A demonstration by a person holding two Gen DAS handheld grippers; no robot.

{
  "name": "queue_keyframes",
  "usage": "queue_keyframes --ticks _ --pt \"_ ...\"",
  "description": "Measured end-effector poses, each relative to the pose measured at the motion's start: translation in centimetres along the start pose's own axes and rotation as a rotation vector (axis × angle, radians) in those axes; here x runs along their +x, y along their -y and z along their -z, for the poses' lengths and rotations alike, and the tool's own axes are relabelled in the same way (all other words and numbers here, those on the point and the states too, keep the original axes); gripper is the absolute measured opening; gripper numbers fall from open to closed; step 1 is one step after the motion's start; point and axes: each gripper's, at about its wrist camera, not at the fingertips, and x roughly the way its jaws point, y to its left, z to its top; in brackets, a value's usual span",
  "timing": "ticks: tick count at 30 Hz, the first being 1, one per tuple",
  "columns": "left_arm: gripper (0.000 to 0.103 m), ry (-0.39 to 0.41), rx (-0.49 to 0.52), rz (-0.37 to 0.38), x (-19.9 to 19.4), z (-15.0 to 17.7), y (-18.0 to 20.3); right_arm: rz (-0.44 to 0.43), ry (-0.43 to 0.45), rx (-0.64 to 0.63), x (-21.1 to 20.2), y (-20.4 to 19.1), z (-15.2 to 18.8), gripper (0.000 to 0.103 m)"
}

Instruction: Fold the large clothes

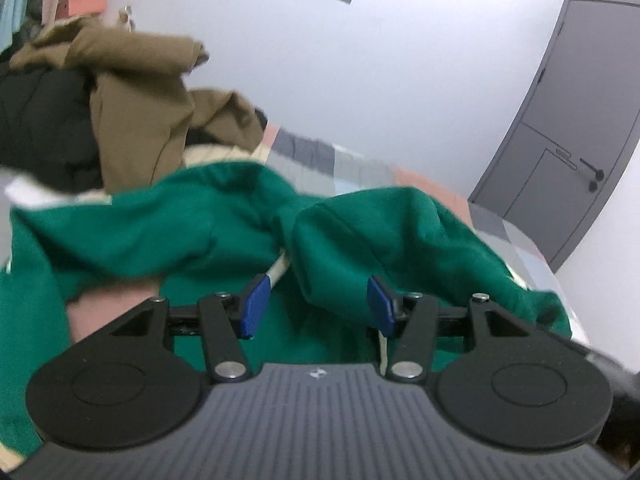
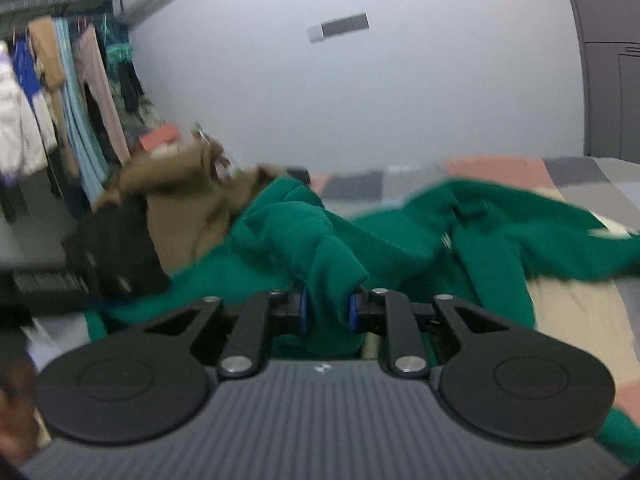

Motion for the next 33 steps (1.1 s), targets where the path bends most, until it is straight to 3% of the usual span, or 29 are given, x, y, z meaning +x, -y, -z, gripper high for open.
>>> queue_keyframes --ticks 4,9,11,13,16,21,26,28,31,33 --pt "0.060 -0.041 -0.019 0.003 1.2 2.0 -0.8 0.017 -0.070 0.008 0.3 0.9 4.0 0.022" --pt "0.060 -0.062 -0.028 0.020 3.5 3.2 -1.9 0.001 -0.171 0.044 1.4 1.9 6.1 0.027" --pt "0.060 -0.059 -0.020 0.024 3.9 3.3 -2.1 -0.008 -0.190 0.035 1.2 2.0 6.8 0.036" --pt "0.060 -0.054 -0.025 0.035 4.7 2.8 -2.4 -0.011 -0.202 0.029 0.6 2.0 7.4 0.052" --pt "0.060 -0.045 -0.056 0.066 5.3 2.3 -2.4 -0.046 -0.166 0.021 -0.8 2.3 7.4 0.062" --pt "0.060 -0.034 -0.061 0.095 7.1 1.9 -1.5 -0.074 -0.052 0.013 -1.0 2.2 6.3 0.062" --pt "0.060 -0.018 0.035 0.097 9.6 2.2 0.4 -0.064 0.004 0.003 1.7 2.3 5.4 0.061" --pt "0.060 -0.019 0.087 0.097 10.6 2.7 1.0 -0.066 0.014 0.014 3.0 2.7 5.2 0.047" --pt "0.059 -0.053 0.138 0.099 12.5 3.6 1.5 -0.086 0.026 0.006 4.9 3.2 5.1 0.035" --pt "0.058 -0.103 0.136 0.114 14.1 4.2 1.4 -0.088 -0.005 -0.012 6.5 3.4 5.4 0.033"
